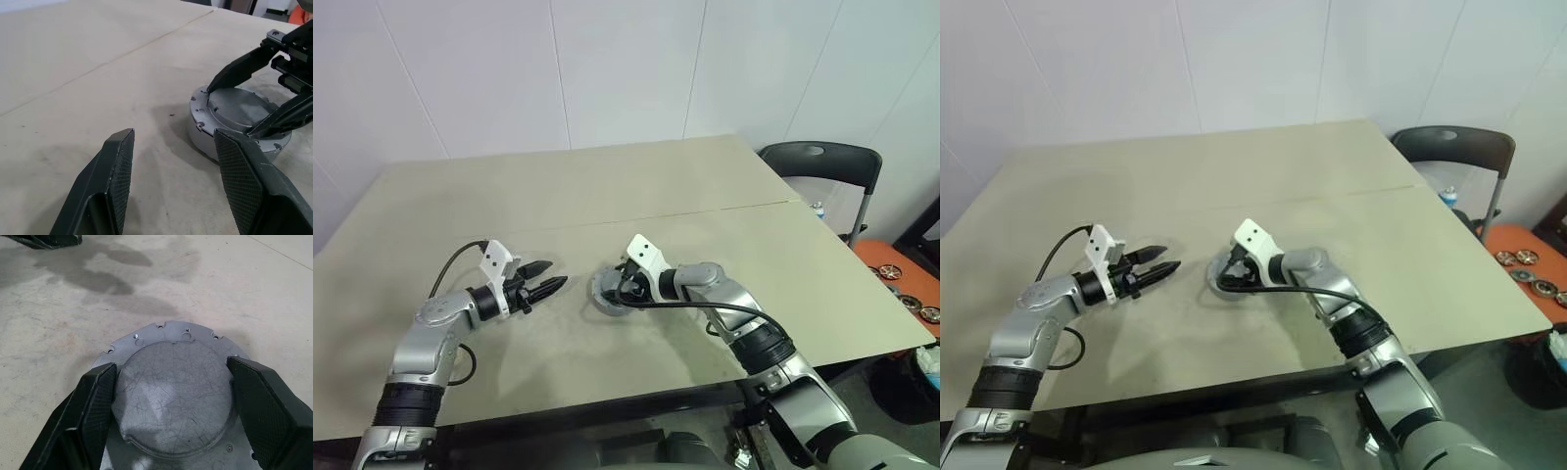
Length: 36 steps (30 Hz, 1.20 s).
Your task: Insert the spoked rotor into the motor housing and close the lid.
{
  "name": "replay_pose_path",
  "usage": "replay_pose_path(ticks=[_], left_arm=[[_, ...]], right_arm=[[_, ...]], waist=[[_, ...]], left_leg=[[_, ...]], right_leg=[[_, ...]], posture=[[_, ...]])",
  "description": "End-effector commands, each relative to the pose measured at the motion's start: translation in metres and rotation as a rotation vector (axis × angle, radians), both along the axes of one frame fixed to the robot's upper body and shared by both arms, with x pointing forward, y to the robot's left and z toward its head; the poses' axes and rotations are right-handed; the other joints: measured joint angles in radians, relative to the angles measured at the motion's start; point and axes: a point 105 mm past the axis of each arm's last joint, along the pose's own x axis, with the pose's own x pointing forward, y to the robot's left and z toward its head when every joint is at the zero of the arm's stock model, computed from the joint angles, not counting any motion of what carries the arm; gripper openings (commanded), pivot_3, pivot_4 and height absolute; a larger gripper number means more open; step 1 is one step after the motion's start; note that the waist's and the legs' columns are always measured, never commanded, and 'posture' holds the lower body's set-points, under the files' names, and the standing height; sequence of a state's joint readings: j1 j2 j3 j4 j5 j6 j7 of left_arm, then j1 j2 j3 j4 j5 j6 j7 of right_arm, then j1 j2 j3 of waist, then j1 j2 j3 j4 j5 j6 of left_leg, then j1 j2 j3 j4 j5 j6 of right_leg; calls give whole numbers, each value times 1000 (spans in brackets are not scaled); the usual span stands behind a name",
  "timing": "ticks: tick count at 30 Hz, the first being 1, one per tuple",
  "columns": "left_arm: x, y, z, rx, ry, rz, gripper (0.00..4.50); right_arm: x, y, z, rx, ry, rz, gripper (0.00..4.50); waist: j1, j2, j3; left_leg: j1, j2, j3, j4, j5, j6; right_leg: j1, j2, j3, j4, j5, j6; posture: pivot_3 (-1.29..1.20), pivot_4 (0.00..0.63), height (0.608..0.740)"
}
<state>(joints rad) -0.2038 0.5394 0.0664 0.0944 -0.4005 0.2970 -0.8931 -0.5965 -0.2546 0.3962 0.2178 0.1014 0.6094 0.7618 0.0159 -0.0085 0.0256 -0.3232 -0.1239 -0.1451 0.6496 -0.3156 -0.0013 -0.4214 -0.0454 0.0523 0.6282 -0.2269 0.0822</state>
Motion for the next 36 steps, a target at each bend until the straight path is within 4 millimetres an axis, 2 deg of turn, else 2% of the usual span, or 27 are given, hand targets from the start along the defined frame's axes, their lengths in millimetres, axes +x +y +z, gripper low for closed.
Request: replay_pose_path(ticks=[1, 5, 10, 16, 19, 25, 33, 36], left_arm=[[3, -7, 14, 1, -54, -27, 2752], [3, -13, 11, -7, -47, -42, 2752], [4, -19, 9, -13, -41, -56, 2752], [3, -20, 9, -16, -42, -59, 2752], [3, -20, 9, -16, -42, -59, 2752], [2, -21, 8, -17, -37, -62, 2752], [2, -22, 8, -17, -37, -59, 2752], [2, -21, 8, -17, -37, -58, 2752]], right_arm=[[-11, -23, -39, -138, 123, -34, 3223], [-18, -21, -38, -108, 185, -9, 3223], [-15, -14, -20, -11, 216, -23, 3223], [-13, -22, -30, -78, 198, -41, 3223], [-5, -25, -32, -112, 148, -69, 3223], [13, -19, -17, -31, 78, -153, 3223], [12, -27, -26, -97, 94, -146, 3223], [19, -24, -18, -58, 99, -194, 3223]], waist=[[0, 0, -1], [1, 0, -1], [-2, -1, -2], [-1, -1, -2], [-2, -1, -2], [-4, -2, -3], [-3, 0, -1], [-4, 0, -1]], left_leg=[[0, 0, 0, 0, 0, 0], [0, 0, 1, 0, -1, 1], [0, 0, 1, -1, -1, 2], [0, 0, 1, -1, -1, 2], [1, 0, 1, -1, -1, 2], [3, 1, 1, 0, 0, 0], [17, 3, 1, 0, 1, -2], [17, 3, 1, 0, 1, -2]], right_leg=[[0, 0, 0, 0, 0, 0], [0, -1, 0, -1, 0, 0], [0, 0, 0, -2, 0, 0], [0, 0, 0, -2, 0, 0], [1, 0, 0, -2, 0, 0], [2, 1, 0, 1, 0, 0], [17, 2, -1, 0, -4, 4], [17, 2, -1, 0, -3, 4]], posture=[[0, 0, 740], [0, 0, 740], [0, 0, 740], [0, 0, 740], [0, 0, 740], [0, 0, 740], [0, 0, 740], [0, 0, 740]])
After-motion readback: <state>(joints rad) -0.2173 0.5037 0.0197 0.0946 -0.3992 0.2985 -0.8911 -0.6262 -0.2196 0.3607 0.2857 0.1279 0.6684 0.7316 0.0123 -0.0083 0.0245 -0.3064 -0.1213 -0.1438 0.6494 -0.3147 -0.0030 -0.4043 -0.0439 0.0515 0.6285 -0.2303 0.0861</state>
